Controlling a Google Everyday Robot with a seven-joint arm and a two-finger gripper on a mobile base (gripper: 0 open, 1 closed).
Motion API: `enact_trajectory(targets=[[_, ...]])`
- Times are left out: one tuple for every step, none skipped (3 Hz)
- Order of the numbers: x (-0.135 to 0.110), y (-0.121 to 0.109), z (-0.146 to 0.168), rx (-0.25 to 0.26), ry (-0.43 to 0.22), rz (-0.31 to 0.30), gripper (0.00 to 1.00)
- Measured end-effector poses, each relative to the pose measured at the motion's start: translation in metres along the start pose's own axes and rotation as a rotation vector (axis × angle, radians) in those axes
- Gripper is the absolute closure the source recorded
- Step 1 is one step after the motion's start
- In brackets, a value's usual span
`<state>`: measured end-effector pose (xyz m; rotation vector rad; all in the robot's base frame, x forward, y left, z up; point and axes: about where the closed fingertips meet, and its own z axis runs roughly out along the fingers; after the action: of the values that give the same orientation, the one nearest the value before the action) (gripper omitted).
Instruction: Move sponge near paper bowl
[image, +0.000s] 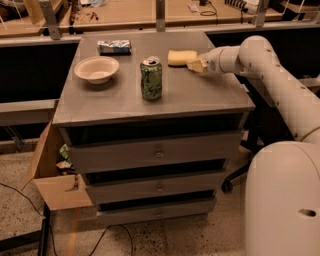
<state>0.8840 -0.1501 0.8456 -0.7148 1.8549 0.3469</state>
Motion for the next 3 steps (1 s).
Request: enact_trajectory(targets=[[-0.050, 0.025, -0.016, -0.059, -0.039, -0.079, 1.00], [-0.072, 0.055, -0.024, -0.138, -0.035, -0.122, 1.00], [-0.075, 0.097, -0.016, -0.262, -0.001, -0.167, 1.00]])
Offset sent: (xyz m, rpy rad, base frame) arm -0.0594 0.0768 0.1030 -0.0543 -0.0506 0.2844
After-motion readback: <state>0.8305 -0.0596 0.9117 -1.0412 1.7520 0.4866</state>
